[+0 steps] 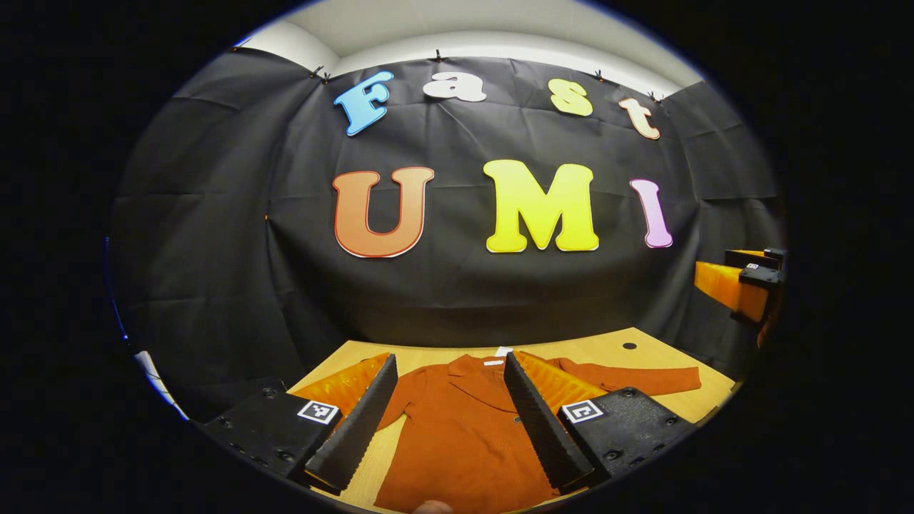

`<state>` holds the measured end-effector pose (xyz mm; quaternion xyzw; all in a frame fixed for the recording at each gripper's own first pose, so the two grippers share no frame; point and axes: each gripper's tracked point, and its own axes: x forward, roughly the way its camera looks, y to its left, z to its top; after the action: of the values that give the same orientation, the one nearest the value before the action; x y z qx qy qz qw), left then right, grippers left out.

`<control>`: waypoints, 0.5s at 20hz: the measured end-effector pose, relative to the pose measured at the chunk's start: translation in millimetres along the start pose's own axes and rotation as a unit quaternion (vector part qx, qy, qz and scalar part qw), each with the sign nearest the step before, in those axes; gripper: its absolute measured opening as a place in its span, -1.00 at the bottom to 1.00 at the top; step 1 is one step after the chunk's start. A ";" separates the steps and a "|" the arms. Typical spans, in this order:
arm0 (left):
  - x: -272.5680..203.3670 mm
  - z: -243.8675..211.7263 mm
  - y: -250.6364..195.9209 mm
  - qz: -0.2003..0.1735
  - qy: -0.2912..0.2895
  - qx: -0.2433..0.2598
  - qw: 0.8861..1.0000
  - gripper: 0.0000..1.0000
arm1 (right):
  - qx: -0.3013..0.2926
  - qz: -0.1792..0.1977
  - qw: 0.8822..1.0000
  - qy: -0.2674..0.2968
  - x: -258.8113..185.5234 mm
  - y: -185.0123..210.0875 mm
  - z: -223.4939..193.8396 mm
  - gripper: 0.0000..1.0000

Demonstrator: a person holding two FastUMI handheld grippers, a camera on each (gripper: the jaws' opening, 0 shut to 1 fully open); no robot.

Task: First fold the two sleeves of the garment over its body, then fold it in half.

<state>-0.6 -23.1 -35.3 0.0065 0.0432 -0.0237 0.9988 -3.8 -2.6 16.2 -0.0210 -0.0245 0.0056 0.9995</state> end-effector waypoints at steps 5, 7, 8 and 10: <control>4.2 -2.3 -2.8 -0.005 0.004 0.002 1.000 0.95 | 0.001 -0.005 1.000 -0.004 3.1 -5.1 2.1 0.89; 4.7 -4.3 -2.4 -0.005 0.006 0.001 1.000 0.95 | 0.006 -0.002 1.000 -0.006 5.0 -6.6 3.5 0.89; 5.3 -4.6 -3.4 -0.005 0.006 0.001 1.000 0.95 | 0.007 -0.001 1.000 -0.008 6.0 -8.1 5.6 0.89; 5.4 -6.8 -3.1 -0.002 0.007 -0.003 1.000 0.95 | 0.006 -0.007 1.000 -0.011 10.9 -18.6 5.3 0.89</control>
<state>4.0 -26.3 -42.6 0.0038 0.0506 -0.0251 0.9984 7.0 -20.9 22.7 -0.0143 -0.0352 -0.0006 0.9993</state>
